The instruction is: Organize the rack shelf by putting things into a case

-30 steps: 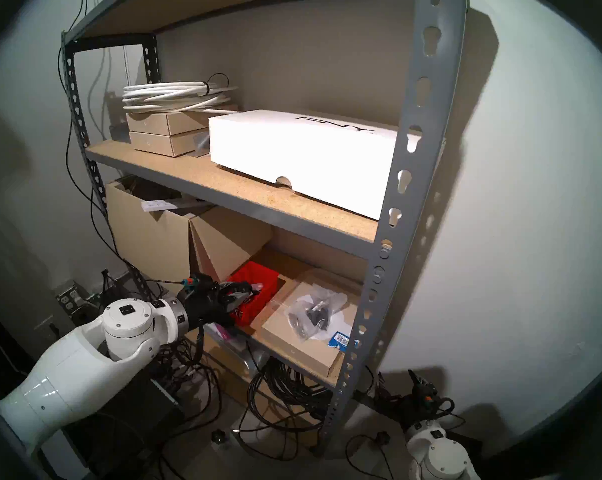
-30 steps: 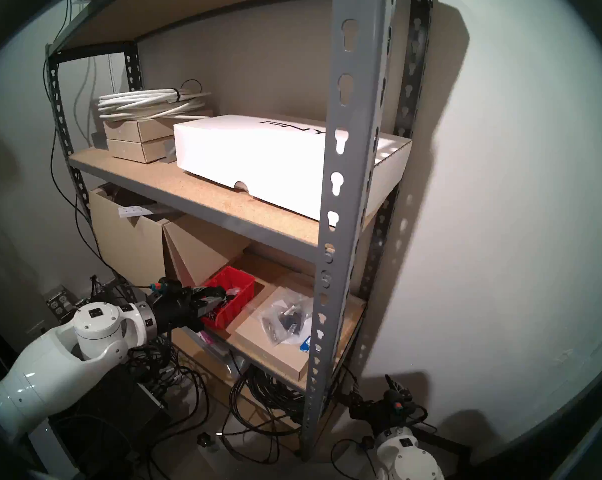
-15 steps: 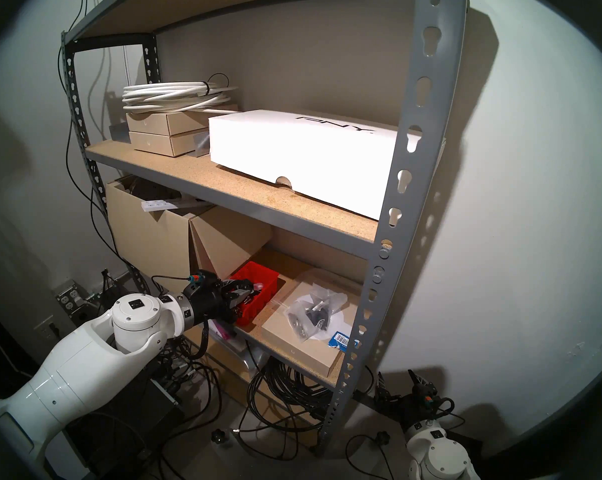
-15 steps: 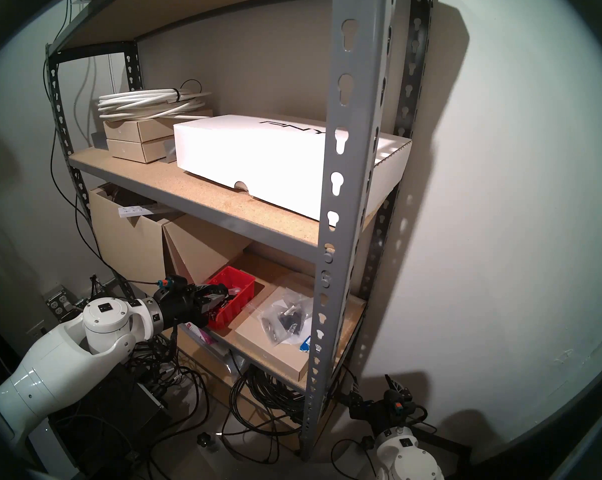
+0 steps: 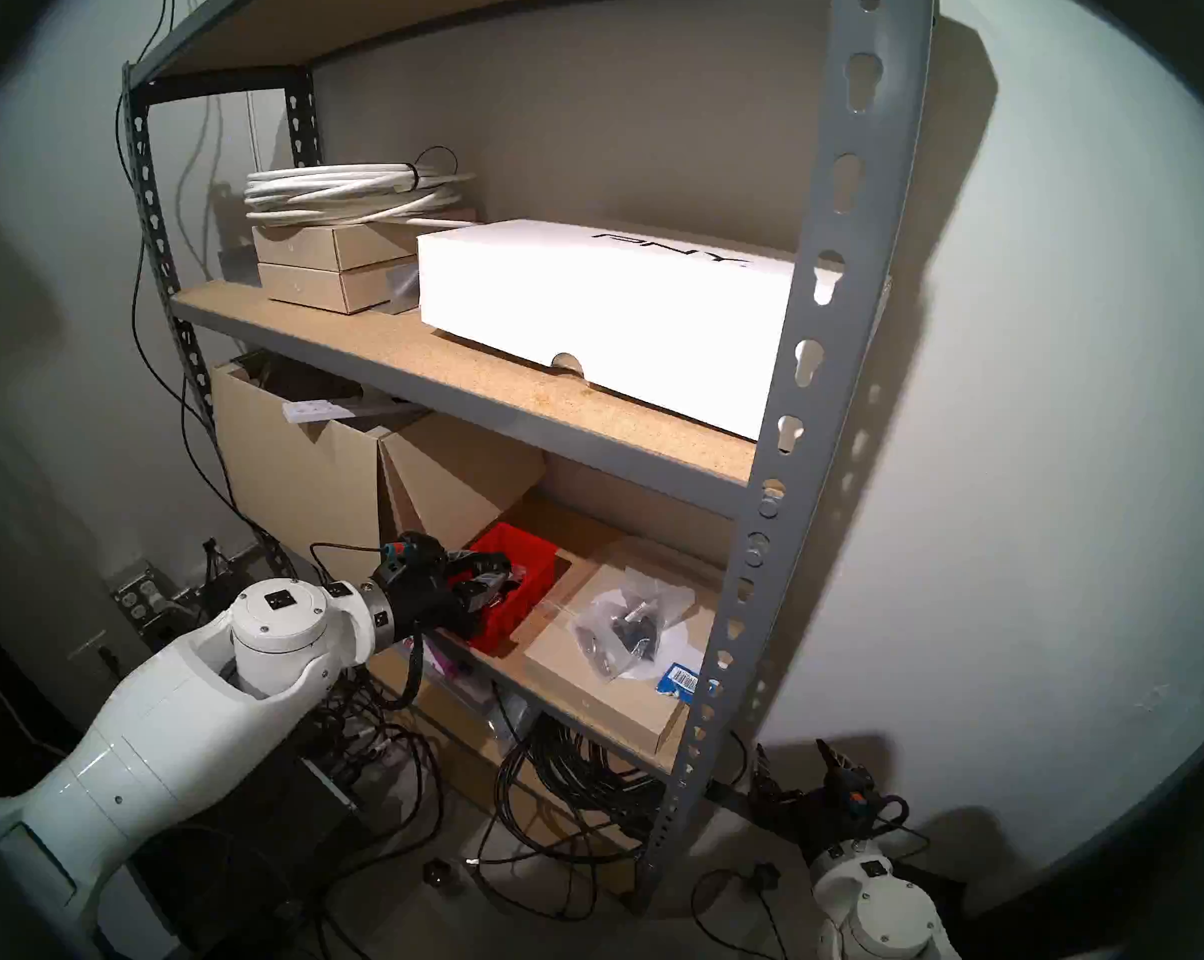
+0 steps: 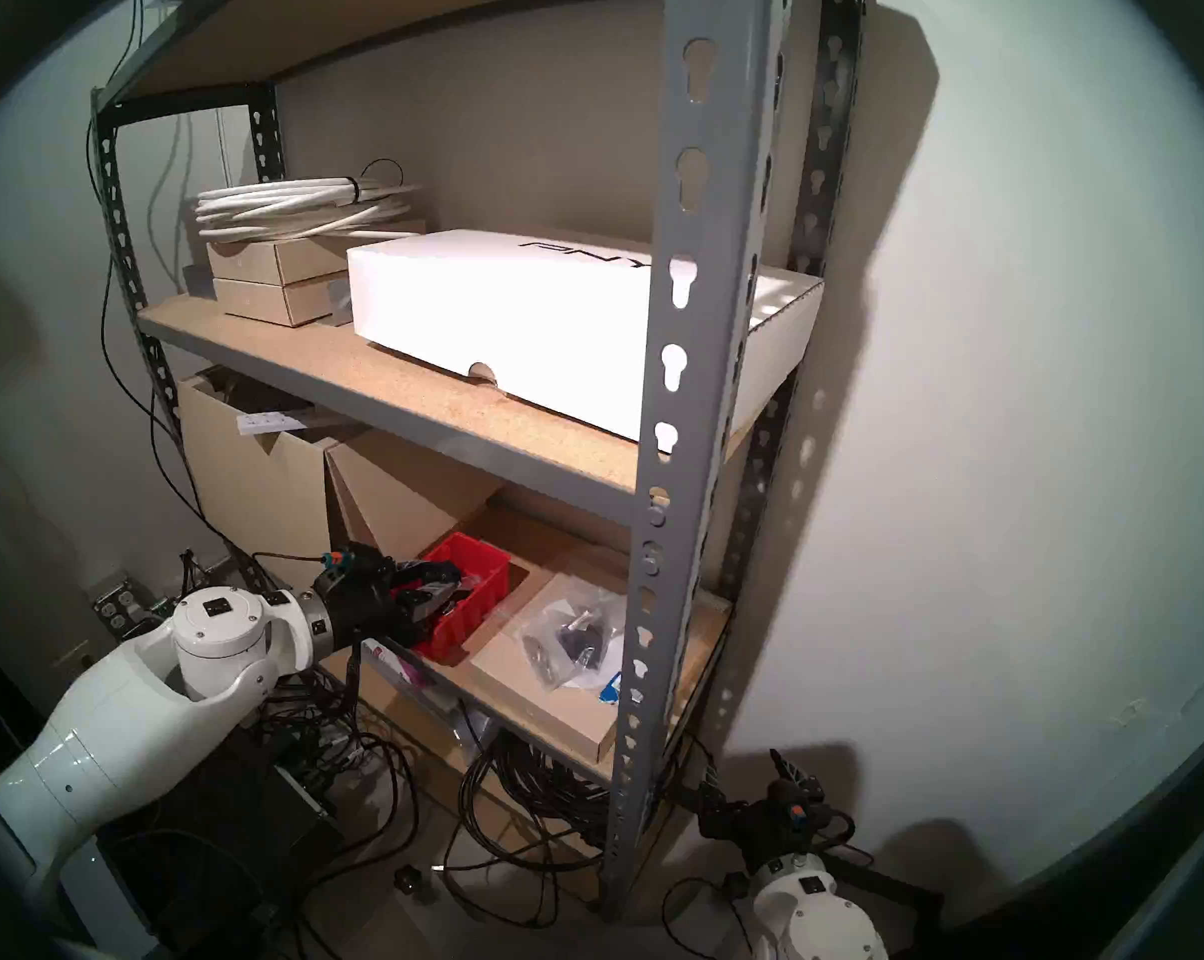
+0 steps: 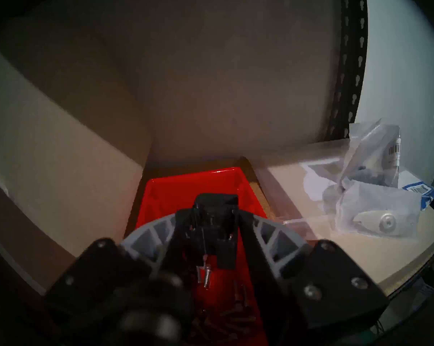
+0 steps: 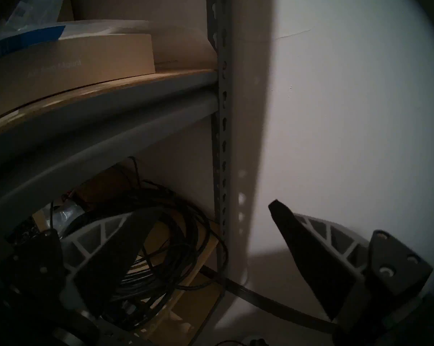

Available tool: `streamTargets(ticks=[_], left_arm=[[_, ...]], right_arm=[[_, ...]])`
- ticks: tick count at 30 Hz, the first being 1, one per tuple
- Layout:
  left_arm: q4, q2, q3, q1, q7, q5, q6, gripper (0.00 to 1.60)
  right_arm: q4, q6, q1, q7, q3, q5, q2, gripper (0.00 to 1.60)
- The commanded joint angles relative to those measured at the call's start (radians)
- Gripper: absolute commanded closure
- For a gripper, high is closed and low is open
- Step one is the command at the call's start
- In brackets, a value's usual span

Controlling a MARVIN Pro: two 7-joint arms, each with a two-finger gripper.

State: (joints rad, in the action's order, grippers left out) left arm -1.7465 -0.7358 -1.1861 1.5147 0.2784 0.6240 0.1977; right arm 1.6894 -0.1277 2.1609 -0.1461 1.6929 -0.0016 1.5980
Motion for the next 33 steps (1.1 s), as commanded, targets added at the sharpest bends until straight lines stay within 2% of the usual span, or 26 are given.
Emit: streamTargets(ticks=[1,5,6,7,10,13,23,29,30,33], left_arm=[[-0.007,-0.007,-0.015,-0.018,-0.01,0.001,-0.006,0.53],[-0.005,-0.008,-0.016,-0.017,-0.008,0.001,-0.006,0.4],[-0.005,-0.008,-0.017,-0.017,-0.01,0.001,-0.006,0.59],[-0.005,-0.007,-0.015,-0.018,-0.01,-0.003,-0.005,0.63],[-0.011,-0.005,-0.019,-0.015,-0.012,0.0,-0.01,0.52],[-0.042,0.007,-0.032,-0.005,-0.017,0.003,-0.018,0.6],[-0.184,0.052,-0.062,0.054,0.0,0.045,-0.013,0.47],[-0.253,0.074,-0.071,0.088,0.013,0.058,-0.012,0.45],[-0.271,0.078,-0.073,0.103,0.006,0.055,-0.015,0.38],[-0.274,0.076,-0.063,0.105,0.023,0.052,-0.026,0.33]], right_arm=[[0.017,-0.001,0.0,0.0,0.0,0.0,0.0,0.0],[0.017,-0.001,0.0,0.0,0.0,0.0,0.0,0.0],[0.017,-0.001,0.0,0.0,0.0,0.0,0.0,0.0],[0.017,-0.001,0.0,0.0,0.0,0.0,0.0,0.0],[0.017,-0.001,0.0,0.0,0.0,0.0,0.0,0.0],[0.017,-0.001,-0.001,0.0,0.0,0.0,0.0,0.0],[0.016,-0.002,-0.001,0.0,0.0,0.0,0.0,0.0],[0.016,-0.002,-0.001,0.0,0.0,0.0,0.0,0.0],[0.016,-0.002,-0.001,0.0,0.0,0.0,0.0,0.0],[0.017,-0.001,0.0,0.0,0.0,0.0,0.0,0.0]])
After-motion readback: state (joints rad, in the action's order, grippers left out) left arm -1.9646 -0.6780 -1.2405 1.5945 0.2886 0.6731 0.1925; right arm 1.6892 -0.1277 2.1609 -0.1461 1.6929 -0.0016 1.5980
